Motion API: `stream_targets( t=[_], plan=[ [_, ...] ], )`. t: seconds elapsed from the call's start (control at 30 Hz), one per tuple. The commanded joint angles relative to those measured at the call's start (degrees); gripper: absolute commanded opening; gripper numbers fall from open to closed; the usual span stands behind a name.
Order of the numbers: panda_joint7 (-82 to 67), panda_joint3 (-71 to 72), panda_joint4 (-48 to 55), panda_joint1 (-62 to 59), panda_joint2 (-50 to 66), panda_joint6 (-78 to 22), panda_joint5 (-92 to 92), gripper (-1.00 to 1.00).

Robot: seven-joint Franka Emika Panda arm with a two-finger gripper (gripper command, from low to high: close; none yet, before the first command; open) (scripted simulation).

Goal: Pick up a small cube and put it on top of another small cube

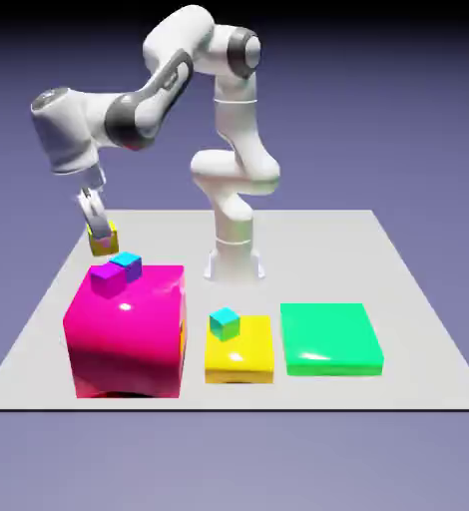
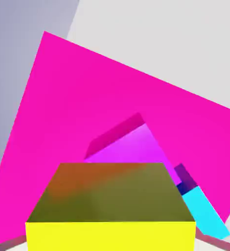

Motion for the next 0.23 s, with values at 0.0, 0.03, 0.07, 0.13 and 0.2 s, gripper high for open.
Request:
stream_targets(
  t=[0.0,0.03,0.07,0.13,0.2],
  plan=[
    [0.05,0.02,-0.09,1.54,0.02,0.08,-0.15,-1.00],
    [0.05,0.02,-0.09,1.54,0.02,0.08,-0.15,-1.00],
    [0.05,0.02,-0.09,1.54,0.02,0.08,-0.15,-1.00],
    [0.05,0.02,-0.09,1.54,0.02,0.08,-0.15,1.00],
    [0.48,-0.15,3.91,1.40,-0.99,-4.89,-0.63,1.00]
  ],
)
